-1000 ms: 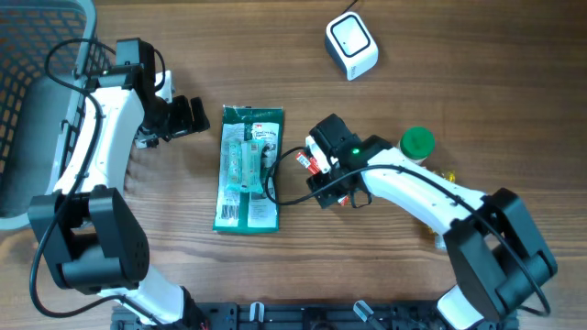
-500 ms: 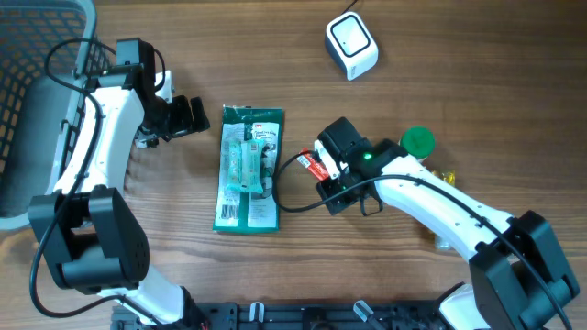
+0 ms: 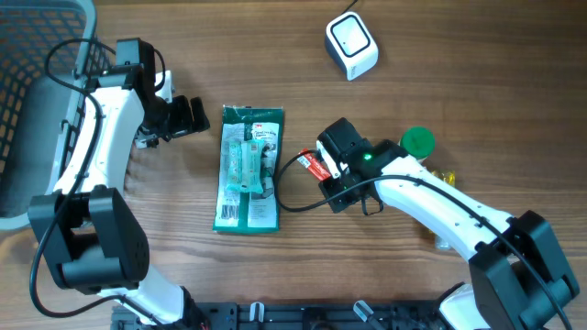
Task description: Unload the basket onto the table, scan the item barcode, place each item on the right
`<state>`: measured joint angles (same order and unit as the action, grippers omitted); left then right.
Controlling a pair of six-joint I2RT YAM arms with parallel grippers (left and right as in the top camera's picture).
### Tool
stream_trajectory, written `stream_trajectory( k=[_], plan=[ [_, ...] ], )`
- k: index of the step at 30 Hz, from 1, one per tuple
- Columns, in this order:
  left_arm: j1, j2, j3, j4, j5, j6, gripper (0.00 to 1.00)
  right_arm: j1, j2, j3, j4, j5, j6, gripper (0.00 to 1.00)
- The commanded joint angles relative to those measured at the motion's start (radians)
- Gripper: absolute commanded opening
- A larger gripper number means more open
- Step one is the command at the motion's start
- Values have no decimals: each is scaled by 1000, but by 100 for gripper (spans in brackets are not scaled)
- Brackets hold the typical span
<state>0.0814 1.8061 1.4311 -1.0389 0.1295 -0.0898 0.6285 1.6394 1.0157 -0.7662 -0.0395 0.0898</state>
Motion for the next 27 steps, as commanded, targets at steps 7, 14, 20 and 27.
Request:
stream_trajectory(
  k=[7, 14, 20, 27],
  plan=[
    [1, -11, -3, 3, 8, 3, 100, -2, -6, -134, 143, 13, -18, 55],
    [1, -11, -3, 3, 8, 3, 100, -2, -6, -161, 279, 17, -38, 43],
    [1, -11, -3, 3, 8, 3, 100, -2, -6, -161, 291, 16, -38, 41],
    [1, -11, -3, 3, 8, 3, 100, -2, -7, -150, 347, 16, -34, 38]
  ],
)
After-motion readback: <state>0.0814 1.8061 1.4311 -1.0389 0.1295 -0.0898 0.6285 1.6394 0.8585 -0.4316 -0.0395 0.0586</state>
